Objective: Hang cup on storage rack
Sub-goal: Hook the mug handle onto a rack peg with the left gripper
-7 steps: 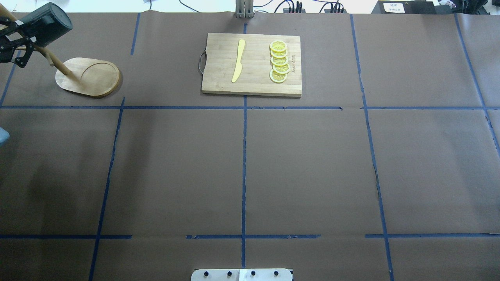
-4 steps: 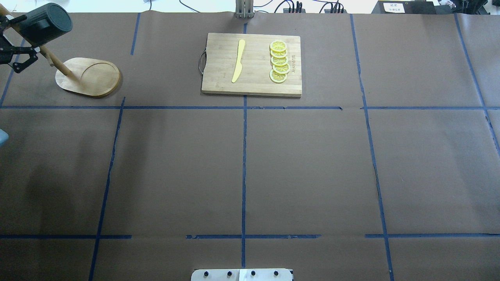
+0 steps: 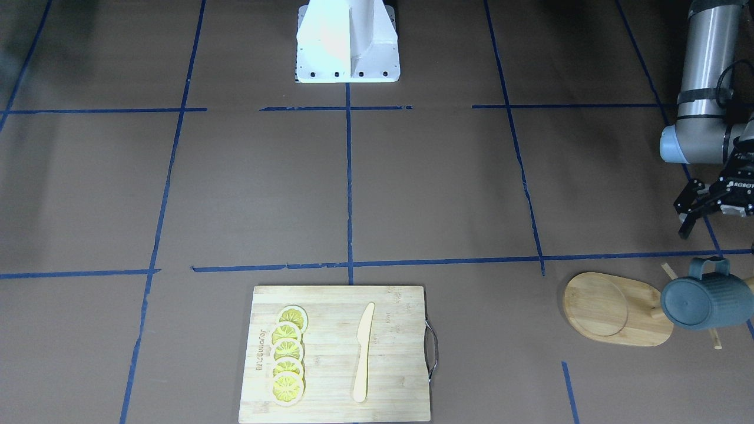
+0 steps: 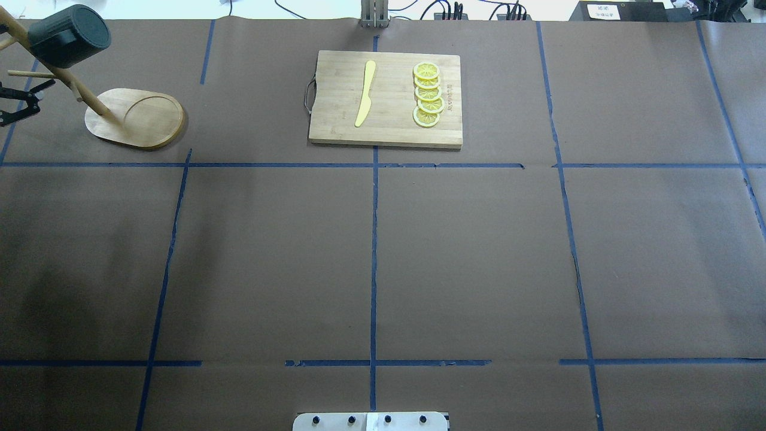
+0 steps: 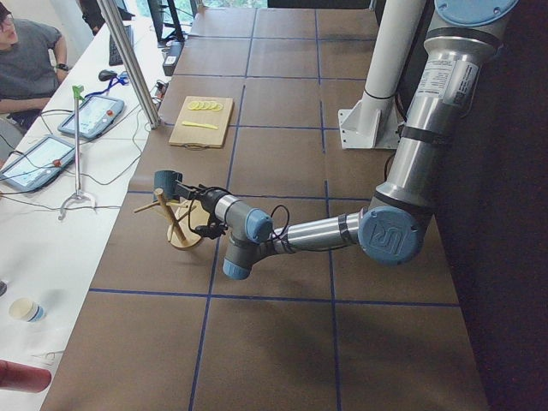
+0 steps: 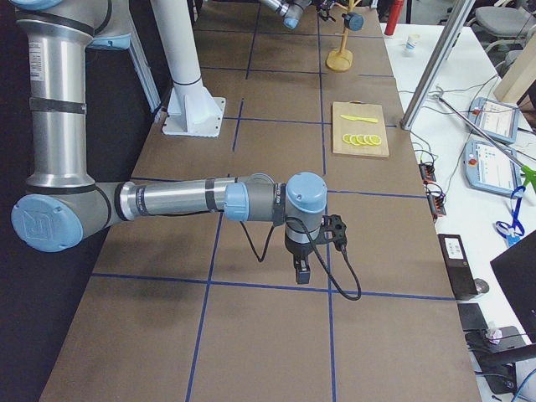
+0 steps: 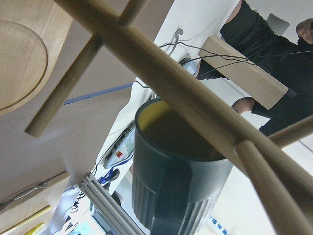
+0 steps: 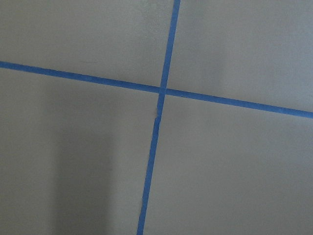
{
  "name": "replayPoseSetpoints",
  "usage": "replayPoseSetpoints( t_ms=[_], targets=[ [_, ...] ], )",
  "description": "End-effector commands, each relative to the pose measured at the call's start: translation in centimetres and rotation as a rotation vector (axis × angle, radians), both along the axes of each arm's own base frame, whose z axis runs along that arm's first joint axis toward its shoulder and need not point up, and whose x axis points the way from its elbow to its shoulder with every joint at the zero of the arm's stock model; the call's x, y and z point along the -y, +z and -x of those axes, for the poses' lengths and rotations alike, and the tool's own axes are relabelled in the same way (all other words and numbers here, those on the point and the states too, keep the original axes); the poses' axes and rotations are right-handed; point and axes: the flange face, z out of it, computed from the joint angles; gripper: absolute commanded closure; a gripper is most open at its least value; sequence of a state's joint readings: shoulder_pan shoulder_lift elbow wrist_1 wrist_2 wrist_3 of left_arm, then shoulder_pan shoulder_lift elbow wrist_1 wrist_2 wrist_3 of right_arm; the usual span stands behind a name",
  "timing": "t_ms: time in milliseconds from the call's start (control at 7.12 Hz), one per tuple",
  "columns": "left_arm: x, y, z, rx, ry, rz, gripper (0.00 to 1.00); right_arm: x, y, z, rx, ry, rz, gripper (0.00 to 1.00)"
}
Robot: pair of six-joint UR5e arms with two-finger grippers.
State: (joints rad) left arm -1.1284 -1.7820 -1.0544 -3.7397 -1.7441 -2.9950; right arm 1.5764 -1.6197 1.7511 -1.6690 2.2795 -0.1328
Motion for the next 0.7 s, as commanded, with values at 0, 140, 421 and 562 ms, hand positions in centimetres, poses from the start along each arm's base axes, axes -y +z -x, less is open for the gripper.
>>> replayPoseSetpoints(
  t_ms=[0, 140, 421, 562],
  targets=[
    [-5.5, -0.3, 2.6, -0.015, -0.001, -0.043, 0.00, 0.1, 0.0, 0.0, 0.000, 0.000, 0.000, 0.00],
    [-7.0, -1.4, 3.4, -0.011, 0.014, -0.079, 0.00, 0.1, -0.1, 0.1, 0.000, -0.002, -0.001, 0.00],
    [-7.5, -2.1, 4.4, 0.247, 0.009, -0.286, 0.00, 0.1, 0.0, 0.3, 0.000, -0.004, 0.002, 0.00],
    [-7.4, -2.2, 4.3, 0.346, -0.008, -0.357, 0.00, 0.2, -0.1, 0.3, 0.000, -0.004, 0.001, 0.00]
  ],
)
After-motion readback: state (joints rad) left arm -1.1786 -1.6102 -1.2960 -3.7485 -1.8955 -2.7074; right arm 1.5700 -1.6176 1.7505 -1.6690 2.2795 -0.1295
